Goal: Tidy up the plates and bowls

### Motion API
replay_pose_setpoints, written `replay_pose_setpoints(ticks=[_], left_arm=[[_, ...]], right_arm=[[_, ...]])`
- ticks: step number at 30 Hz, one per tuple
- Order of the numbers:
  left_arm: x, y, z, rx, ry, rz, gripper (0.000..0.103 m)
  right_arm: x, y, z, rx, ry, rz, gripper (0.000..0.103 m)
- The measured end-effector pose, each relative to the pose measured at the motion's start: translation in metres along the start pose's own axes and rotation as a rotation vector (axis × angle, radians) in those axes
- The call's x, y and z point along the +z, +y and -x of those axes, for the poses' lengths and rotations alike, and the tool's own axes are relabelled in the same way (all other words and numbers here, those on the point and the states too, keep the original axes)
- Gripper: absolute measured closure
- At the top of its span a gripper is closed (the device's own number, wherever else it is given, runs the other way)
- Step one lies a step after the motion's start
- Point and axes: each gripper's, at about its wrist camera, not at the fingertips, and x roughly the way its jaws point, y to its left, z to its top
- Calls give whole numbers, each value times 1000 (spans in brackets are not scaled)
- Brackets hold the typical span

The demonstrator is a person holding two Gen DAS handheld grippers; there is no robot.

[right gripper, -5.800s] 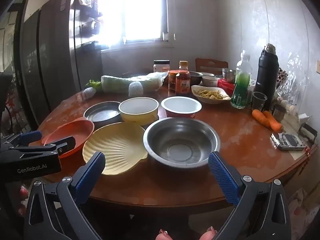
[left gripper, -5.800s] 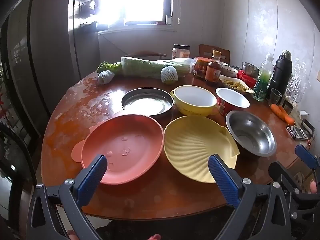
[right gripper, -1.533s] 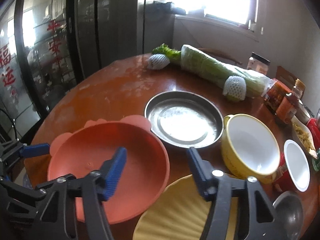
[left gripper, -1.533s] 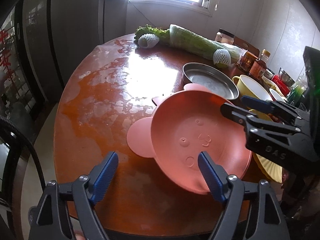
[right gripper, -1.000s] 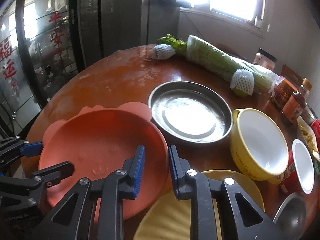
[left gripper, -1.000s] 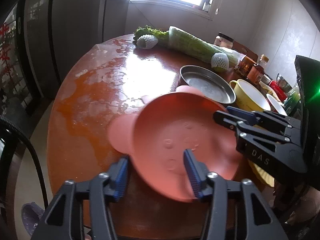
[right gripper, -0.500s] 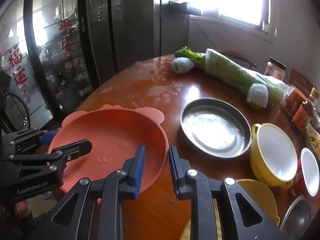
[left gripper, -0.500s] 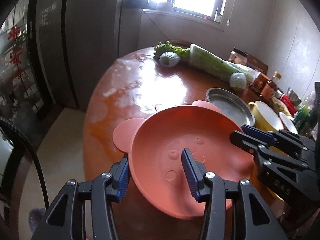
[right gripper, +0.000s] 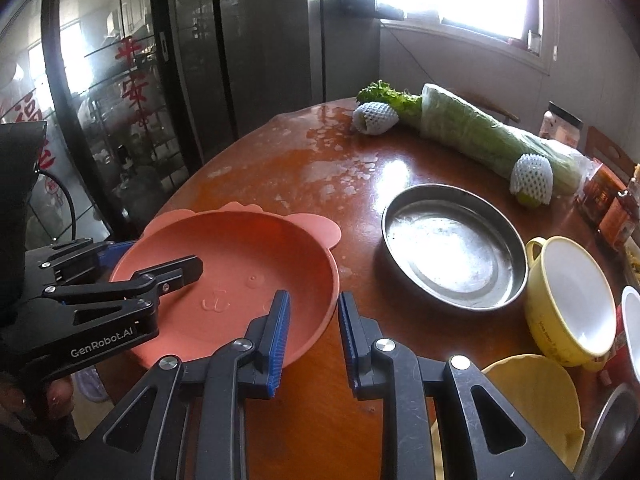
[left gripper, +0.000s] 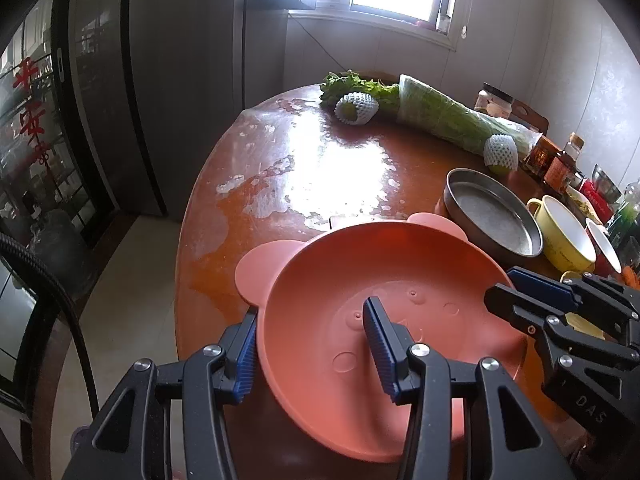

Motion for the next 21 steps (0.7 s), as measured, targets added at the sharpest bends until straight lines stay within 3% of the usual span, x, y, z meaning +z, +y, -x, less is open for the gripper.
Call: replay_pose_setpoints(ticks=[10,21], left_arm=[[0,-3,-2,-33,-3,-4,54],[-3,-6,-7,-1,4,-17,53]], right_arm=[[-4,-6,-5,-11,15,-18,77],[-4,-8,-6,-16,17,-26,75]])
